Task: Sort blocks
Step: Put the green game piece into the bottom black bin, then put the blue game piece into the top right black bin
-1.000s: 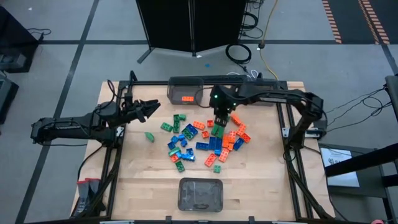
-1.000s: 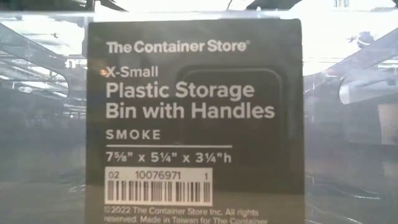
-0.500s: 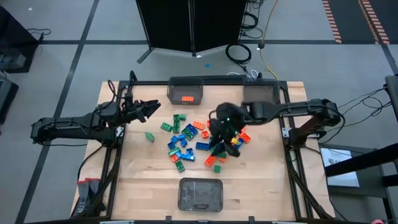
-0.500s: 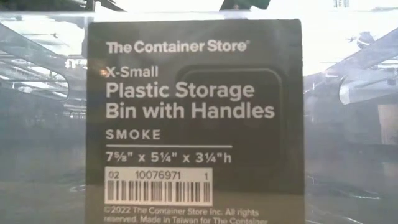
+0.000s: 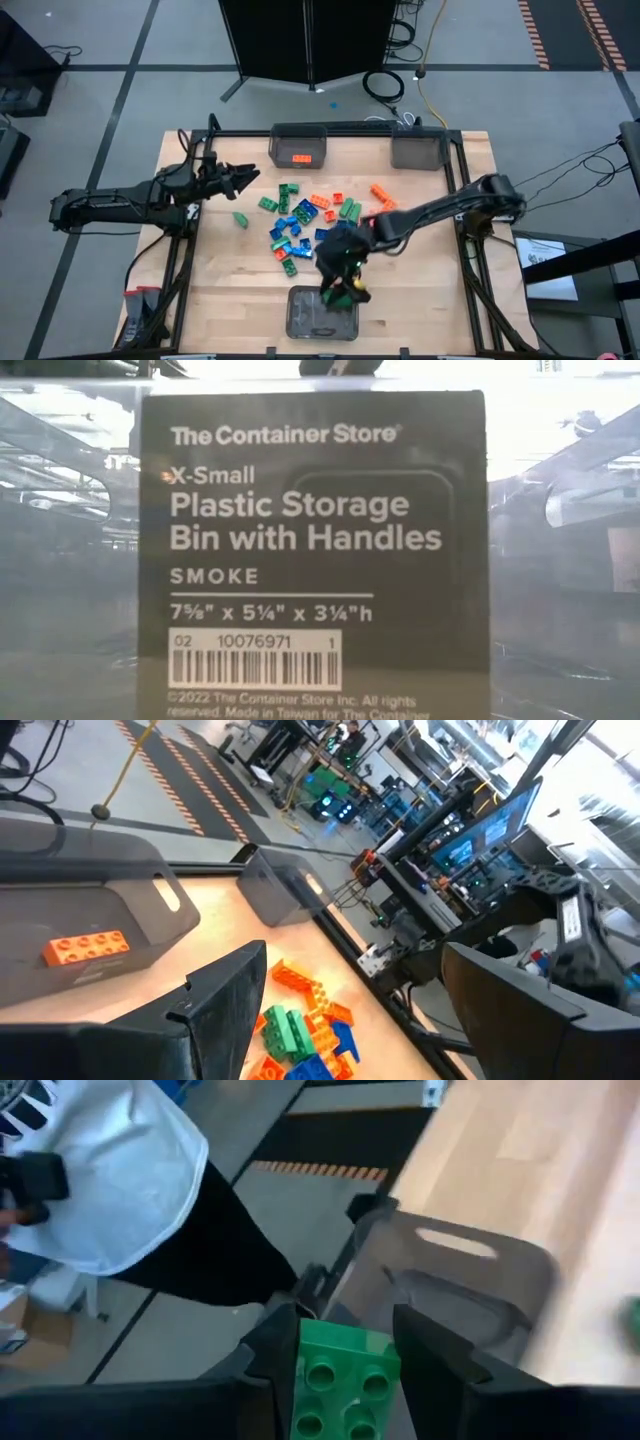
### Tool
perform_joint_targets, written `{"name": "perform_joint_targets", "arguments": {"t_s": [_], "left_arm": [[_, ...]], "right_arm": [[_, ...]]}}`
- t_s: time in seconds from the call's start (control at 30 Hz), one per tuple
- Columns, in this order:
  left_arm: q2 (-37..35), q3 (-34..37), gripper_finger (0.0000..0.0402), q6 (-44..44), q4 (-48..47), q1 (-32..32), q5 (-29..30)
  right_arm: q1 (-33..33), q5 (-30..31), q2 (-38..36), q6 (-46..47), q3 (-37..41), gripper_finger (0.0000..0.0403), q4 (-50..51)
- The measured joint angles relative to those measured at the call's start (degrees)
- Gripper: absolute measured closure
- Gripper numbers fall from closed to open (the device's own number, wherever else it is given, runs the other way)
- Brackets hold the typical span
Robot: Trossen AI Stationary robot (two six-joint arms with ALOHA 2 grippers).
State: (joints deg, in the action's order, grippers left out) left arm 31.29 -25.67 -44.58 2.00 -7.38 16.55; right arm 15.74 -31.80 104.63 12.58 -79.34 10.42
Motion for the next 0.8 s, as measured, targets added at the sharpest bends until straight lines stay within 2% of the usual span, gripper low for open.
{"name": "perform_joint_targets", "arguments": {"t_s": [0.17,0.47,0.53,0.67,0.73,0.8], "left_arm": [[0.0,0.0,0.01,0.0,-0.17,0.0,-0.12],[0.0,0.0,0.01,-0.11,-0.44,0.01,-2.46],[0.0,0.0,0.01,-0.13,-0.8,0.02,-4.04],[0.0,0.0,0.01,-0.13,-1.42,0.0,-7.0],[0.0,0.0,0.01,-0.15,-1.38,0.02,-7.9],[0.0,0.0,0.01,-0.15,-1.38,0.02,-8.18]], "right_arm": [[2.33,1.54,5.43,1.7,0.0,0.0283,-4.08],[4.48,15.94,9.0,5.33,0.01,0.0276,-2.94],[4.78,19.51,8.85,6.8,0.01,0.0233,-2.19],[5.06,19.86,8.45,9.38,-0.94,0.0134,-1.3],[5.23,19.6,8.45,10.32,-2.73,0.0108,0.28],[5.48,19.52,8.45,9.84,-5.45,0.0099,2.86]]}}
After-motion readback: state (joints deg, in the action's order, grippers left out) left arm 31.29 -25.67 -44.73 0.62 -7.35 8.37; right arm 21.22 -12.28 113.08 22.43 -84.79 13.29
